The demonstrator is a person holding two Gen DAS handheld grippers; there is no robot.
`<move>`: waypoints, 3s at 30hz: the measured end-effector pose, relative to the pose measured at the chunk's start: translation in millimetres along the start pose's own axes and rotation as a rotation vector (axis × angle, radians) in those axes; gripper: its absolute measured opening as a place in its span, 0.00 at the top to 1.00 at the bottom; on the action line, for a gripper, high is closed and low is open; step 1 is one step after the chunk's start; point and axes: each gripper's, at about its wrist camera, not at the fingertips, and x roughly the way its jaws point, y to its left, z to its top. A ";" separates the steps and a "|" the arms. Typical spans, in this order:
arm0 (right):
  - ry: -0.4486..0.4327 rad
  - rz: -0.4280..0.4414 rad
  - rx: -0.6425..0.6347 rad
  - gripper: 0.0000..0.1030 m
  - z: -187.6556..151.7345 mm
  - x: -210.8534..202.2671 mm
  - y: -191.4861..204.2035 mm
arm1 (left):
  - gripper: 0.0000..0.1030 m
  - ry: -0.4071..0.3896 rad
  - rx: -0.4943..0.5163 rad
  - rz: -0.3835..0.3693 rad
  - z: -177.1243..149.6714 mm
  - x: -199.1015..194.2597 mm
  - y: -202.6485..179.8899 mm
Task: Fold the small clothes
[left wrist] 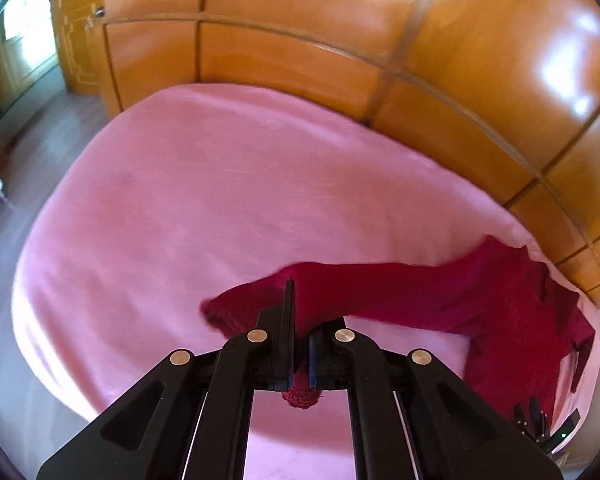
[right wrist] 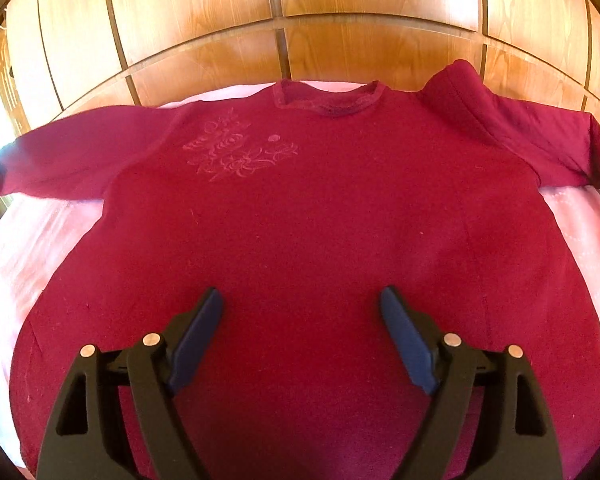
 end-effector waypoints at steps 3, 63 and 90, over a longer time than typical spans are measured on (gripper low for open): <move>0.000 -0.011 -0.008 0.21 -0.1 0.3 2.1 | 0.97 0.054 -0.046 0.072 11.7 26.4 20.2; -0.168 -0.673 0.293 0.93 64.4 -118.2 -309.8 | 0.40 -0.128 0.504 -0.219 -249.8 90.5 -282.1; -0.095 -0.248 0.963 0.36 29.2 -79.5 -475.0 | 0.24 -0.117 0.485 -0.206 -252.2 100.8 -278.1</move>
